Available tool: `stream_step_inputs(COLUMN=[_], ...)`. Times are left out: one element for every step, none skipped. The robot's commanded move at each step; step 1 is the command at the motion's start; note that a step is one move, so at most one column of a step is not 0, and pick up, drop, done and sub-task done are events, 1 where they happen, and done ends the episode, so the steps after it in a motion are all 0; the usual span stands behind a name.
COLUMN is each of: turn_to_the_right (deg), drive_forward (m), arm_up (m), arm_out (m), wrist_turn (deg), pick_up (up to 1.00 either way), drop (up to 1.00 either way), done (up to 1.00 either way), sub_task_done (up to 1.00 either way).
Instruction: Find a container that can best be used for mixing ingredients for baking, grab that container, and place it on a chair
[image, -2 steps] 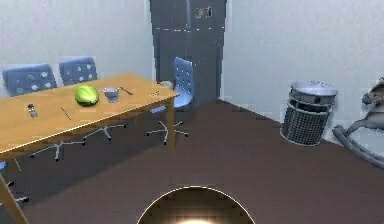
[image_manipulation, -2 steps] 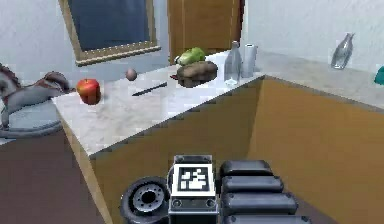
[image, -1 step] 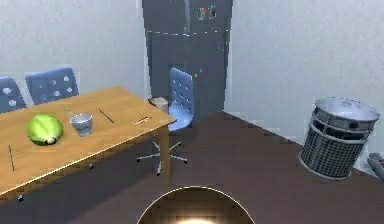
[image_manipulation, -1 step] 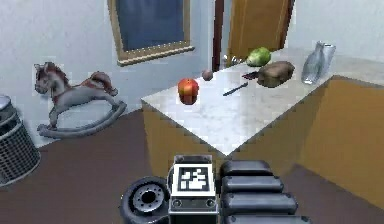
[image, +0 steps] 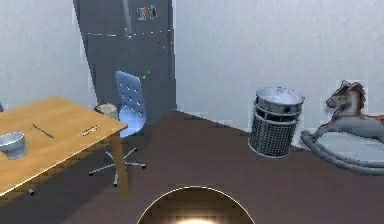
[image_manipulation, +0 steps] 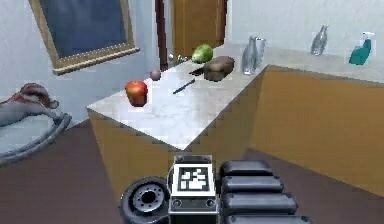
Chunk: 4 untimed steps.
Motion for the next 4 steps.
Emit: stream_step_inputs(turn_to_the_right=[0.0,9.0,0.0,-45.0], drive_forward=[1.0,0.0,0.3,0.0], arm_up=[0.0,0.0,0.0,0.0], arm_out=[0.0,0.0,0.0,0.0], wrist_turn=[0.0,0.0,0.0,0.0], pick_up=[0.0,0.0,0.0,0.0], drop=[0.0,0.0,0.0,0.0], done=[0.0,0.0,0.0,0.0], sub_task_done=[0.0,0.0,0.0,0.0])
